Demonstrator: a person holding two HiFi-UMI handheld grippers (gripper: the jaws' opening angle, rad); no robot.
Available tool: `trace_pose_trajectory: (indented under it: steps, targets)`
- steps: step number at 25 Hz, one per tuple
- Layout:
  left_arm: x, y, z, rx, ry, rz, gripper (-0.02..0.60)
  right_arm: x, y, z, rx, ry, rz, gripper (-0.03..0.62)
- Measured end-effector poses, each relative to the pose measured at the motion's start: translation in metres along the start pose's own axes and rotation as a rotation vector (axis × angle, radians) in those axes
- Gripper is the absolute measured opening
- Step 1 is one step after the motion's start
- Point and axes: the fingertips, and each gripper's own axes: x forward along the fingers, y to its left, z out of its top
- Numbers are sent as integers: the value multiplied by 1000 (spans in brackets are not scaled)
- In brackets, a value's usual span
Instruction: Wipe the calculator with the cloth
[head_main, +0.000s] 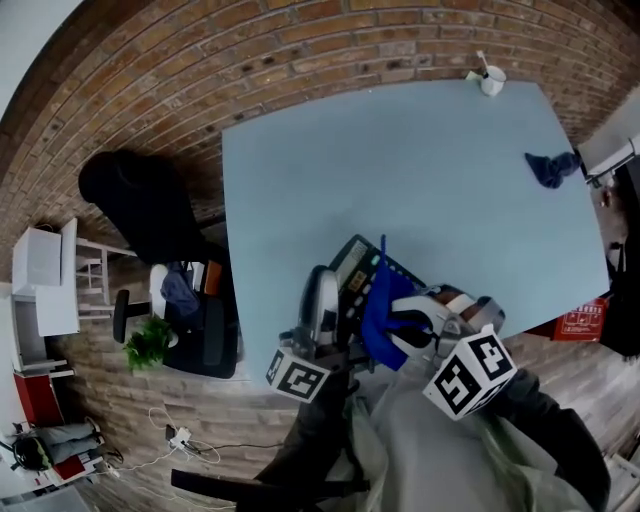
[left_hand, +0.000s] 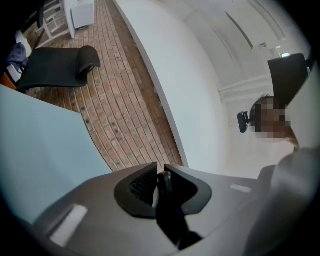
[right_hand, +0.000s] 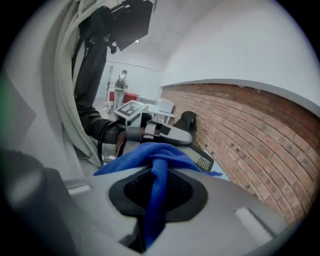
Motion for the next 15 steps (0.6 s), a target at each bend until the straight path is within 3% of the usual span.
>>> trace_pose_trajectory:
  steps: [4,7,9,12,15]
  targets:
    - [5,-19,-6,60,38,-67,52,-6,-53,-17,18,22,-158,51]
    - [2,-17,-4,50,36,-71,52,-15,-82,-49,95,68,-257,51]
    - [2,-13,-4,46,42,-59,51,-16,-68,-47,103,62,-199,51]
    - [4,-17,-10,70,80,-77,51,-8,-33,-20,25,30,-77,51]
    - [5,-22,-18,78,105,-96,51,-2,-47,-22,9,24,-132,52]
